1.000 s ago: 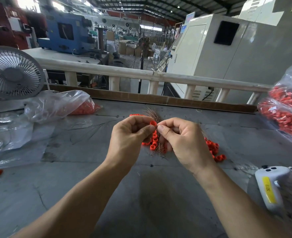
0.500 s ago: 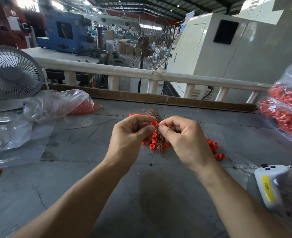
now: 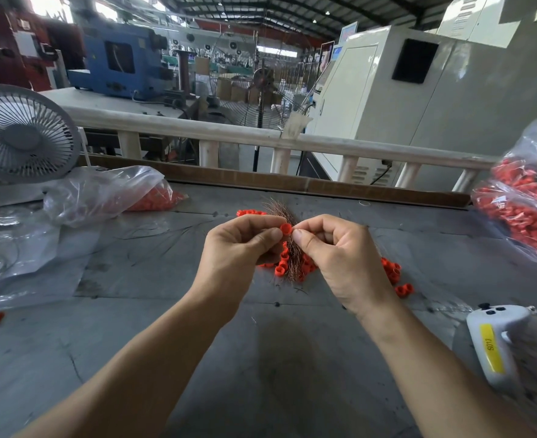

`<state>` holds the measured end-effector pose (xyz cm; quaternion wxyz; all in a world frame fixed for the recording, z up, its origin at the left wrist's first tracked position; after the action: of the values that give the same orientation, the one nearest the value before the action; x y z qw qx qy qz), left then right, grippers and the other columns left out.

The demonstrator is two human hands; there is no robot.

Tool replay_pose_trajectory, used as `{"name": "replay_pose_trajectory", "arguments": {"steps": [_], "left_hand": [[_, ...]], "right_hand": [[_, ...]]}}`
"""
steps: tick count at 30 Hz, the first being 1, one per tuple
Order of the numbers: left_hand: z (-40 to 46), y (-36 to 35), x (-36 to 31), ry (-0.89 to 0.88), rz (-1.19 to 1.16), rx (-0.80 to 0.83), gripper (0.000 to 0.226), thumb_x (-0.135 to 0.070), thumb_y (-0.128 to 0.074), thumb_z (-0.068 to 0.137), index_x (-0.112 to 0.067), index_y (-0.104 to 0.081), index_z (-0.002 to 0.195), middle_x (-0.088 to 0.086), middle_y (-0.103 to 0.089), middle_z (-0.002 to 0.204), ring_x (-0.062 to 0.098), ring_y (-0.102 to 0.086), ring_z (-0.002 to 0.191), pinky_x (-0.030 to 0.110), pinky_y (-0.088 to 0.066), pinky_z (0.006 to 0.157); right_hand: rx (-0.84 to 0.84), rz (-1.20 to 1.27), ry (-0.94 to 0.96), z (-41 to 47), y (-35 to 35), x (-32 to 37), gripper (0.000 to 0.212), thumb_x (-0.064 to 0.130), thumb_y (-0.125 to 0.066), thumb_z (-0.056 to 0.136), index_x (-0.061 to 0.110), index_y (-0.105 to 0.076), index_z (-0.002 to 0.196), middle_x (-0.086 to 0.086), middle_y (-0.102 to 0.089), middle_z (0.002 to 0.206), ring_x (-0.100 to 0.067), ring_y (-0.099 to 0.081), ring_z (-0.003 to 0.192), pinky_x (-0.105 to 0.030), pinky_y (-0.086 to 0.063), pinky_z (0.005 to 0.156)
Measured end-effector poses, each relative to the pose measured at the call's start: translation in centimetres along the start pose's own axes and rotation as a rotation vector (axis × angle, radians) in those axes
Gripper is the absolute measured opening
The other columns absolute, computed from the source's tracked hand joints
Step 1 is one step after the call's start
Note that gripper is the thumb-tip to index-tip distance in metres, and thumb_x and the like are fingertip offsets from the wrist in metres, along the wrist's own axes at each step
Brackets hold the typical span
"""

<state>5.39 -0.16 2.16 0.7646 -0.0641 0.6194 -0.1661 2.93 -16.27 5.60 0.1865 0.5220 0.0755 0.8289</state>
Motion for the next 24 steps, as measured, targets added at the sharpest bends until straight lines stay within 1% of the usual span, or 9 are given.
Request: {"name": "replay_pose_trajectory", "arguments": {"steps": [3,8,10,12,14,16,17,20,24], "left_hand": [[0.1,0.0,0.3,0.026,-0.024,0.009,0.016,-0.001,-0.070,0.089,-0.012,-0.080,0.096,0.016,-0.078,0.094,0.022,-0.069,0.078,0.032,-0.063,0.078],[0.2,0.0,0.6,0.056,-0.028,0.026,0.020,-0.009,-0.073,0.084,-0.013,-0.081,0.102,0.018,-0.077,0.097,0.021,-0.069,0.078,0.030,-0.061,0.077],[0.2,-0.1,0.6,0.065,-0.039,0.036,0.023,-0.015,-0.074,0.078,-0.013,-0.081,0.101,0.017,-0.077,0.095,0.020,-0.069,0.077,0.029,-0.061,0.075],[0.2,-0.2,0.6,0.072,-0.060,0.045,0.023,-0.017,-0.075,0.075,-0.014,-0.082,0.097,0.015,-0.077,0.092,0.019,-0.069,0.075,0.027,-0.060,0.073],[0.3,-0.2,0.7,0.078,-0.088,0.047,0.022,-0.015,-0.075,0.074,-0.013,-0.081,0.096,0.014,-0.076,0.089,0.020,-0.068,0.075,0.028,-0.060,0.072],[0.3,-0.1,0.7,0.082,-0.100,0.045,0.022,-0.014,-0.075,0.075,-0.012,-0.080,0.096,0.014,-0.075,0.090,0.021,-0.069,0.076,0.028,-0.060,0.073],[0.4,-0.1,0.7,0.084,-0.102,0.045,0.021,-0.014,-0.075,0.076,-0.012,-0.080,0.096,0.015,-0.075,0.090,0.022,-0.069,0.077,0.028,-0.060,0.073],[0.4,-0.1,0.6,0.083,-0.108,0.049,0.021,-0.015,-0.075,0.076,-0.010,-0.079,0.097,0.017,-0.075,0.094,0.024,-0.070,0.079,0.030,-0.061,0.074],[0.3,-0.2,0.5,0.079,-0.121,0.056,0.027,-0.016,-0.075,0.075,-0.006,-0.076,0.101,0.016,-0.075,0.090,0.024,-0.073,0.079,0.030,-0.060,0.070]], "right_hand": [[0.005,0.025,0.006,0.0,0.0,0.1,0.013,0.016,-0.074,0.094,0.020,-0.076,0.083,0.010,-0.069,0.063,0.002,-0.059,0.057,-0.010,-0.045,0.058],[0.020,0.056,0.001,0.0,-0.1,0.1,0.014,0.015,-0.072,0.095,0.019,-0.076,0.082,0.013,-0.065,0.060,0.002,-0.057,0.055,-0.009,-0.043,0.056],[0.026,0.076,-0.013,0.0,-0.1,0.1,0.015,0.015,-0.071,0.096,0.018,-0.075,0.082,0.015,-0.064,0.058,0.002,-0.057,0.053,-0.008,-0.043,0.055],[0.040,0.104,-0.043,-0.1,-0.3,-0.1,0.015,0.013,-0.068,0.098,0.016,-0.074,0.084,0.015,-0.061,0.056,0.002,-0.054,0.051,-0.008,-0.041,0.053],[0.059,0.130,-0.091,0.0,-0.6,-0.7,0.016,0.012,-0.062,0.101,0.014,-0.073,0.089,0.014,-0.056,0.055,0.000,-0.048,0.050,-0.012,-0.037,0.050],[0.077,0.130,-0.128,0.0,-0.8,-1.2,0.019,0.010,-0.057,0.102,0.014,-0.073,0.092,0.006,-0.052,0.057,-0.006,-0.044,0.050,-0.015,-0.036,0.046],[0.085,0.131,-0.137,-0.1,-0.8,-1.3,0.020,0.009,-0.055,0.103,0.014,-0.073,0.094,0.004,-0.053,0.058,-0.007,-0.046,0.050,-0.015,-0.036,0.044],[0.111,0.205,-0.153,-0.4,-1.0,-1.1,0.020,0.005,-0.052,0.105,0.010,-0.071,0.100,0.006,-0.065,0.059,-0.005,-0.062,0.049,-0.013,-0.043,0.042],[0.151,0.210,-0.171,-0.5,-1.7,-1.1,0.016,0.008,-0.054,0.106,0.012,-0.068,0.107,-0.006,-0.075,0.073,-0.015,-0.069,0.055,-0.022,-0.046,0.045]]}}
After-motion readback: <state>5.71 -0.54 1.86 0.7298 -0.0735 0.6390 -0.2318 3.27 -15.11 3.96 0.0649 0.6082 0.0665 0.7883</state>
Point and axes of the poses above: each hand's wrist, its own z-axis towards the middle knuckle, its own y-axis out of the back of the hand, x = y × z, the point moved 9 cm from there along z, towards the middle knuckle
